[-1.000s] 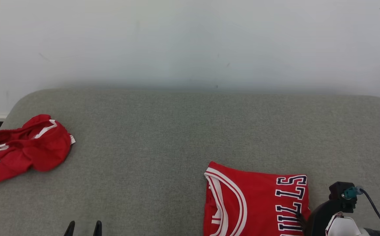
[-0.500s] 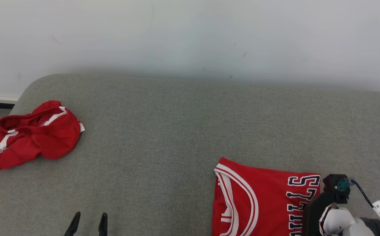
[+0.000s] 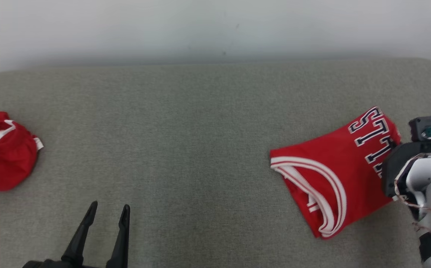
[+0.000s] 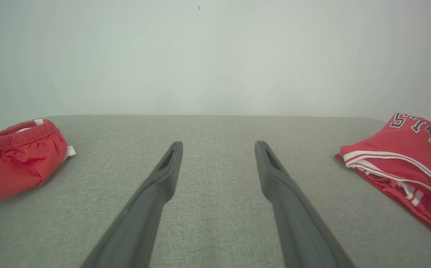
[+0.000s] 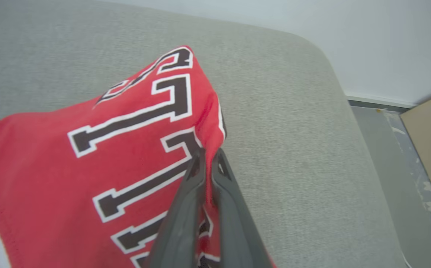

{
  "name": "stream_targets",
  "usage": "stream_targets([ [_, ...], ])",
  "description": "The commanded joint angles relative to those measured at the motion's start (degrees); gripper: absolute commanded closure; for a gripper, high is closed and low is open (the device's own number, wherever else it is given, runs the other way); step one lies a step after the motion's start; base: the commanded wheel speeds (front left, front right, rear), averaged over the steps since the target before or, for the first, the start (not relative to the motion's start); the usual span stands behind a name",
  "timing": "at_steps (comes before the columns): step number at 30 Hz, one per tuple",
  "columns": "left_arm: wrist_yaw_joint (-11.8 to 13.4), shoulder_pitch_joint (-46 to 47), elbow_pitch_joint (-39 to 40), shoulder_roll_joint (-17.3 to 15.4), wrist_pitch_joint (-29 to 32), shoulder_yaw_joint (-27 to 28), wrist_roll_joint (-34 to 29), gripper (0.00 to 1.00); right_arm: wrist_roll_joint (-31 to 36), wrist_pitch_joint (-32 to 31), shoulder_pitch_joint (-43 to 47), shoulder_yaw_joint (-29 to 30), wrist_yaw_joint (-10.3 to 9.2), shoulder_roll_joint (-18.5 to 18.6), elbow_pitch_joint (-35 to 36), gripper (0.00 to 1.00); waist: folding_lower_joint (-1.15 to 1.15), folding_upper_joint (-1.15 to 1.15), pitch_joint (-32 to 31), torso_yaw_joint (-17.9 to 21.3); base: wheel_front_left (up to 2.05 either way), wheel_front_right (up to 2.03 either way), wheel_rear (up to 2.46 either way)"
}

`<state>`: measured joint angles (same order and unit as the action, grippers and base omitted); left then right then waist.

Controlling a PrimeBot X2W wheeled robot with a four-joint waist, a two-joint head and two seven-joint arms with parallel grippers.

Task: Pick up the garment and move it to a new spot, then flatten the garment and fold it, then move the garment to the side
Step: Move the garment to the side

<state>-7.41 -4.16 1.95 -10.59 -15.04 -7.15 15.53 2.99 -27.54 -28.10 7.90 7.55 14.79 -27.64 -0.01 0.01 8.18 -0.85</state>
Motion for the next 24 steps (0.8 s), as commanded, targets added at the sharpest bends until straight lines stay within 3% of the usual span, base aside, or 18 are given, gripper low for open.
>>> stream_targets([
  [1,-0.08,1.81,0.91,-0.64,-0.17,-0.16,-0.78,0.00,0.77,1.42,-2.14,0.60,-0.13,1.65,-0.47,1.00,0.01,-0.01,7.28,7.00,0.00,0.00,0.00],
  [9,-0.08,5.74,4.41,-2.95,-0.17,-0.98,0.20,0.00,3.53,8.85,-8.21,7.39,-0.13,6.64,-3.41,1.00,0.01,-0.01,14.43,11.43,0.00,0.00,0.00],
  [18,-0.08,6.52,4.98,-5.16,-0.17,-1.66,0.54,0.00,7.40,19.75,-10.80,14.39,-0.13,8.97,-6.32,1.00,0.01,-0.01,17.45,11.32,0.00,0.00,0.00],
  [24,-0.08,6.70,4.71,-5.38,-0.17,-2.16,0.53,0.00,9.57,22.82,-11.55,16.41,-0.13,9.24,-7.98,1.00,0.01,-0.01,17.73,10.66,0.00,0.00,0.00],
])
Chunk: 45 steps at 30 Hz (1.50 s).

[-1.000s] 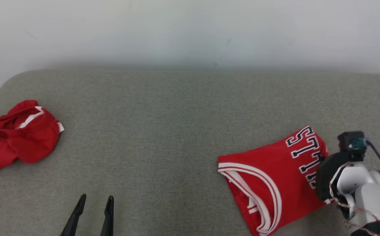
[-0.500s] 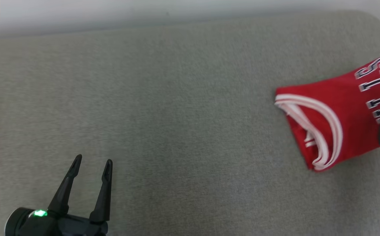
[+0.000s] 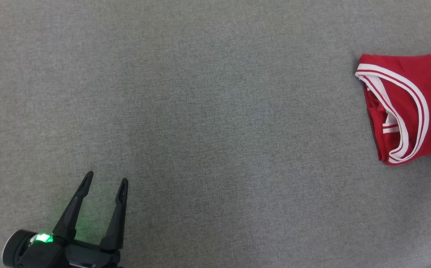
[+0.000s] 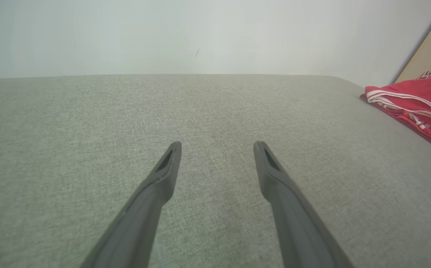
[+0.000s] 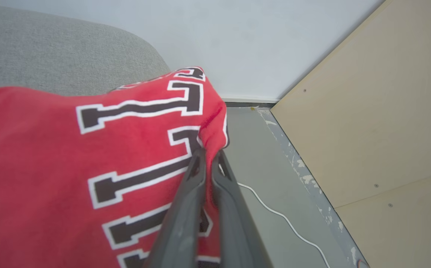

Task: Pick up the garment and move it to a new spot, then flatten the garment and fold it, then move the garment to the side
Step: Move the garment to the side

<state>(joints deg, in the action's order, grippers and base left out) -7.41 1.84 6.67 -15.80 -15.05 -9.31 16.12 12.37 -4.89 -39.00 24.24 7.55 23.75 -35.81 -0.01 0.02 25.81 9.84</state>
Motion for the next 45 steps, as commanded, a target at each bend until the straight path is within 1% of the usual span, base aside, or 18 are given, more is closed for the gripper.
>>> stream_targets([
  [1,-0.08,0.80,-0.12,-0.15,-0.15,-0.19,-0.08,0.00,0.67,0.41,-0.75,0.17,-0.13,0.23,-0.16,1.00,0.01,-0.02,0.04,-0.20,0.00,0.00,0.00],
  [2,-0.08,0.81,-0.27,-0.14,-0.15,-0.31,-0.11,0.00,0.94,0.73,-0.85,-0.11,-0.13,0.17,-0.57,0.89,0.01,-0.02,-0.05,-0.35,0.00,0.00,0.00],
  [3,-0.08,0.75,-0.42,-0.07,-0.15,-0.32,-0.19,0.00,1.16,0.94,-0.95,0.03,-0.13,0.08,-0.90,0.22,0.01,-0.02,-0.21,-0.52,0.00,0.00,0.00],
  [4,-0.08,0.75,-0.60,0.06,-0.15,-0.35,-0.24,0.00,1.63,1.49,-0.84,-0.04,-0.13,0.10,-1.04,0.00,0.01,-0.02,-0.50,-0.76,0.00,0.00,0.00],
  [8,-0.08,0.79,-0.95,0.95,-0.15,-0.17,-0.17,0.00,3.38,5.55,-0.54,-1.01,-0.13,-0.29,-0.27,0.00,0.01,-0.02,-2.55,-1.74,0.00,0.00,0.00],
  [12,-0.08,-0.07,-1.94,2.43,-0.16,-0.20,0.26,0.00,2.71,10.26,0.81,-2.88,-0.13,-1.42,0.87,0.00,0.01,-0.02,-6.64,-3.17,0.00,0.00,0.00],
  [16,-0.06,-2.17,-3.48,4.31,-0.15,1.17,0.04,0.00,-0.40,13.12,4.59,-4.94,-0.13,-3.61,3.65,0.00,0.01,-0.02,-12.21,-4.76,0.00,0.00,0.00],
  [20,0.34,-4.98,-5.50,6.54,-0.15,3.65,-0.95,0.00,-5.65,14.64,11.48,-6.50,-0.14,-6.62,7.94,0.00,0.01,-0.02,-18.93,-6.55,0.00,0.00,0.00],
  [25,1.34,-9.79,-6.83,9.32,-0.15,8.16,-1.54,0.00,-11.90,13.40,22.63,-10.26,-0.13,-9.76,14.88,0.00,0.01,-0.02,-26.57,-8.59,0.00,0.00,0.00],
  [28,1.53,-12.07,-7.04,10.70,-0.15,10.53,-1.06,0.00,-14.50,12.32,28.62,-11.70,-0.13,-12.17,19.83,0.00,0.01,-0.02,-29.14,-9.63,0.00,0.00,0.00],
  [32,1.68,-14.10,-7.57,11.86,-0.15,13.43,-1.03,0.00,-16.53,12.14,35.36,-13.15,-0.13,-14.82,23.66,0.00,0.01,-0.02,-31.72,-11.28,0.00,0.00,0.00],
  [36,0.94,-15.93,-8.27,12.40,-0.15,13.52,-1.40,0.00,-17.72,12.71,39.38,-14.17,-0.13,-17.51,25.66,0.00,0.01,-0.02,-33.23,-11.98,0.00,0.00,0.00],
  [38,0.97,-16.08,-8.34,12.43,-0.15,13.62,-1.65,0.00,-17.59,12.71,40.24,-14.46,-0.13,-18.04,26.03,0.00,0.01,-0.02,-33.43,-12.04,0.00,0.00,0.00],
  [39,0.92,-16.63,-8.99,12.58,-0.15,14.12,-1.94,0.00,-17.66,12.86,41.60,-14.63,-0.13,-18.97,26.71,0.00,0.01,-0.02,-33.85,-12.10,0.00,0.00,0.00],
  [45,0.65,-17.53,-11.30,12.75,-0.15,14.18,-3.94,0.00,-16.86,12.12,44.03,-16.23,-0.13,-20.44,27.74,0.00,0.01,-0.02,-34.32,-11.78,0.00,0.00,0.00],
])
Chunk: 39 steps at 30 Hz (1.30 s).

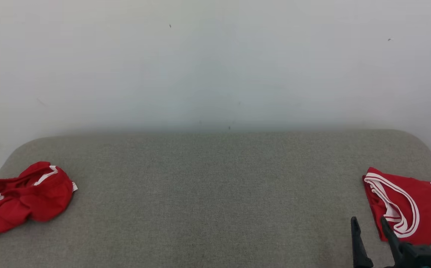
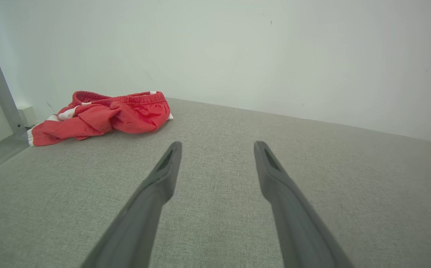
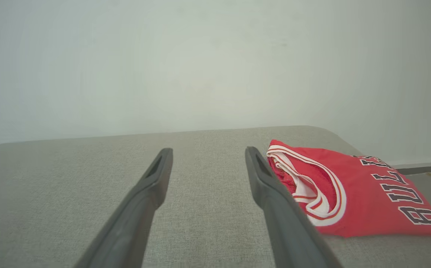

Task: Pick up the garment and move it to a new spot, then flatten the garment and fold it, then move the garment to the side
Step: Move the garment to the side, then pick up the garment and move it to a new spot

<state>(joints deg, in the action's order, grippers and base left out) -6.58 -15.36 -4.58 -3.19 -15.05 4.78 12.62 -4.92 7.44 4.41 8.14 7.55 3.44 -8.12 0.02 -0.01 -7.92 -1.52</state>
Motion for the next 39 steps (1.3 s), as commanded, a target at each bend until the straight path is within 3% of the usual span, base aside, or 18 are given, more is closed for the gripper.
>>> stream_targets([
  [1,-0.21,-0.48,-0.54,0.17,-0.15,0.04,-1.02,0.00,0.51,-0.38,1.03,-0.58,-0.13,-0.30,-0.05,0.00,-0.02,0.01,-0.66,-0.34,0.00,0.00,0.00],
  [29,-0.88,0.77,-2.94,0.35,-0.15,-0.10,-1.61,0.00,-1.13,0.20,2.68,-1.19,-0.13,-0.60,-0.49,0.00,-0.02,0.01,-0.52,1.15,0.00,0.00,0.00],
  [39,-0.90,1.40,-2.50,0.30,-0.15,0.44,-2.69,0.00,-1.90,0.53,3.09,-1.17,-0.13,-0.61,-0.85,0.00,-0.02,0.01,-0.69,-1.49,0.00,0.00,0.00],
])
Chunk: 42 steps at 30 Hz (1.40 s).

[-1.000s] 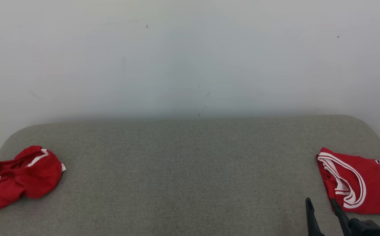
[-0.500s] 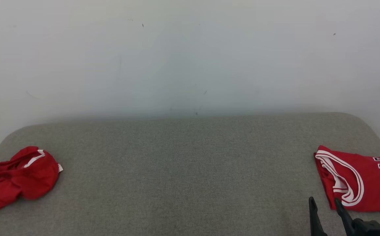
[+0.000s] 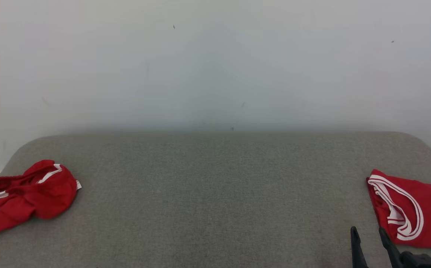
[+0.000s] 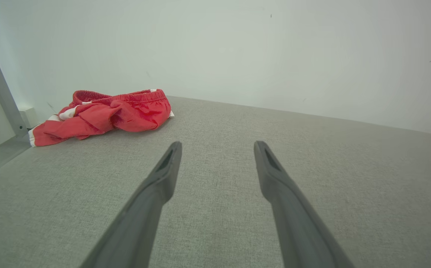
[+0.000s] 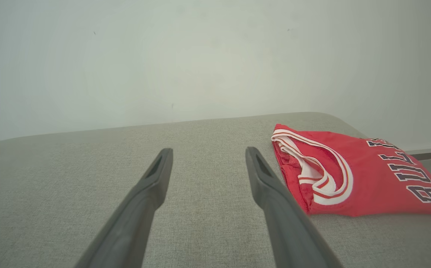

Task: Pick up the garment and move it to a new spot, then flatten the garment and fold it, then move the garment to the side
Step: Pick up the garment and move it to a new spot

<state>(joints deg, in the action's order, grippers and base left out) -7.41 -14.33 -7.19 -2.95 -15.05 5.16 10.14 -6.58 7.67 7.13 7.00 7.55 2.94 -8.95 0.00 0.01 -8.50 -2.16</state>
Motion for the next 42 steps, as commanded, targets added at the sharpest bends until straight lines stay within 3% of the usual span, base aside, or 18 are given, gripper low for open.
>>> stream_targets([
  [1,-0.06,0.28,0.20,0.00,-0.15,0.17,-0.34,0.00,-0.42,0.40,0.47,-0.17,-0.13,-0.11,-0.15,0.00,0.00,-0.01,-0.18,-1.49,0.00,0.00,0.00],
  [16,0.13,-2.30,1.95,-2.31,-0.15,3.35,-2.06,0.00,-4.08,3.15,0.86,-3.30,-0.13,-0.09,-4.03,0.00,0.00,-0.01,-1.48,-18.39,0.00,0.00,0.00],
  [21,0.51,-2.62,3.94,-1.74,-0.15,5.31,-1.35,0.00,-4.07,3.60,-2.11,-5.39,-0.13,-0.10,-4.81,0.00,0.00,-0.01,0.90,-21.81,0.00,0.00,0.00],
  [30,2.76,-3.76,7.43,-0.39,-0.15,7.51,-1.08,0.00,-3.63,4.04,-7.25,-9.34,-0.13,-0.06,-8.14,0.00,0.00,-0.01,3.59,-24.59,0.00,0.00,0.00],
  [42,6.07,-2.43,10.18,0.10,-0.16,8.80,0.64,0.00,-3.84,5.03,-9.31,-10.60,-0.13,-0.07,-10.56,0.00,0.00,-0.01,4.64,-25.46,0.00,0.00,0.00],
])
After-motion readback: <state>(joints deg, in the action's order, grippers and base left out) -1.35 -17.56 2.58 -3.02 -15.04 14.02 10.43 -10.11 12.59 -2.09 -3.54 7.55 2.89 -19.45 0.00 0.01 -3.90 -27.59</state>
